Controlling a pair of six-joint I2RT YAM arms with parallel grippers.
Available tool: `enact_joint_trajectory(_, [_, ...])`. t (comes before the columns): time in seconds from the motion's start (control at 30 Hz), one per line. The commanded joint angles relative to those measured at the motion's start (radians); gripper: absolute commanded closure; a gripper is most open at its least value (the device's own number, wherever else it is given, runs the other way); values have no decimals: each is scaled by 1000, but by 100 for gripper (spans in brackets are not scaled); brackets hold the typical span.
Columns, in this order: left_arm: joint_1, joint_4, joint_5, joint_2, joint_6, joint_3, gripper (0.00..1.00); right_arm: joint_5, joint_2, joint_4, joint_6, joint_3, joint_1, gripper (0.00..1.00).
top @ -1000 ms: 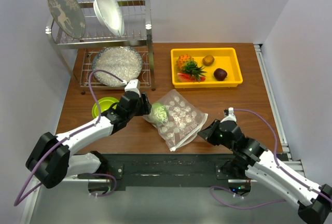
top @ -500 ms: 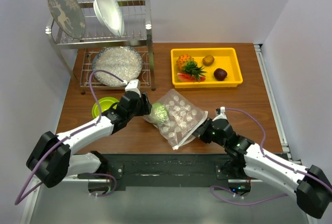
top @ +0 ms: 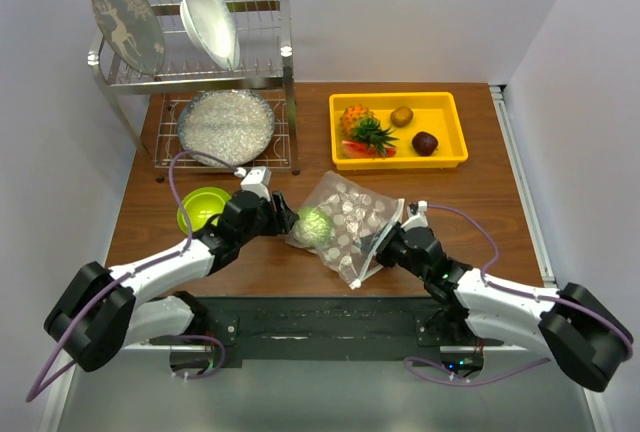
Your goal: Open the zip-top bag and remove the fake food
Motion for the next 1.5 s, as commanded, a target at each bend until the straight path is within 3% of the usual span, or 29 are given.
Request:
enact_joint_trajectory(0.0, [6,95,54,-73,-36,-46,43,-2,89,191,-8,1,4,79])
enact_joint_trajectory(0.43, [7,95,66,-300,13,-195,42,-22,179,213,-12,-3,-21,78])
enact_joint_trajectory(0.6, [9,219,85,-228,55,-231,50,-42,182,164,-29,25,-31,78])
enact_joint_trajectory(0.9, [7,387,154,-115,76,-236,52,-101,271,212,-49,54,-62,78])
enact_joint_trajectory(1.07, [7,382,152,-41,105,-192,69,-118,303,231,-61,77,-70,78])
enact_joint_trajectory(1.1, [7,377,154,-42,105,-187,81,-118,306,229,-61,83,-74,78])
enact_joint_trajectory(1.2, [7,324,163,-78,110,-155,96,-108,315,206,-64,91,-80,78])
enact_joint_trajectory(1.27, [7,243,175,-126,119,-112,100,-102,320,199,-66,85,-91,79])
enact_joint_trajectory(1.47, [7,-12,146,-210,142,24,100,-117,344,194,-61,41,-169,81])
